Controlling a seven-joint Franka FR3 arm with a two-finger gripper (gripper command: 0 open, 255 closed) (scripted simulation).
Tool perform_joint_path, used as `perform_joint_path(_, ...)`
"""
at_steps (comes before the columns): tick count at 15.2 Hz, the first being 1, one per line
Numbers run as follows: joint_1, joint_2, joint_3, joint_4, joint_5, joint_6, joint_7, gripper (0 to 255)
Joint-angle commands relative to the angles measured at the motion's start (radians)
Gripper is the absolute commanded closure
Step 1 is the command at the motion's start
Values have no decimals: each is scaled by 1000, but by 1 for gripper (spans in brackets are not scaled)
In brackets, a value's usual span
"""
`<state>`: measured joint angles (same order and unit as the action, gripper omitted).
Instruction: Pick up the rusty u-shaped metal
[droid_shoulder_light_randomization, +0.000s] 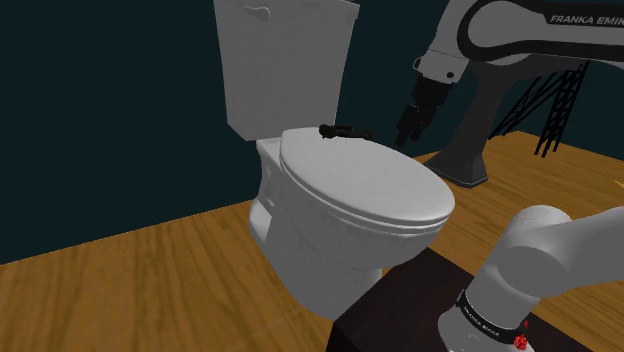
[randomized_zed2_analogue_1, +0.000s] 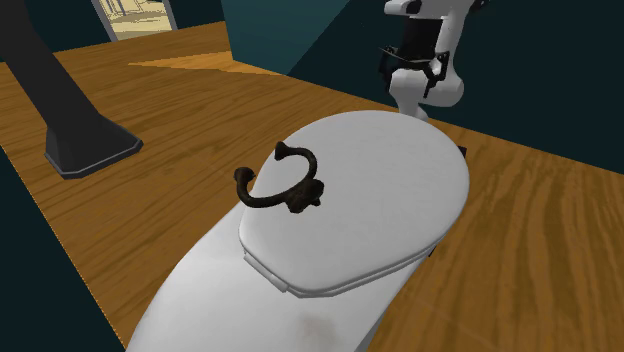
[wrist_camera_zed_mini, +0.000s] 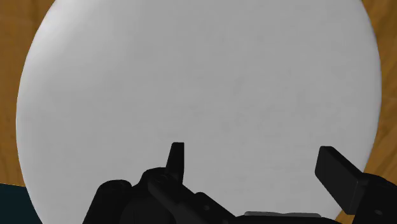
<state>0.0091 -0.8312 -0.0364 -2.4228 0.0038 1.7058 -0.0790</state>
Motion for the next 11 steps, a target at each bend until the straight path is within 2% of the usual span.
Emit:
perform_joint_path(1, 0, 0, 0, 0, 0, 0, 0, 0)
perform_joint_path(6, 2, 242, -55, 161, -7, 28, -65, 0)
perform_joint_path(11, 6, 480, -104, 355, 7, 19, -132, 0)
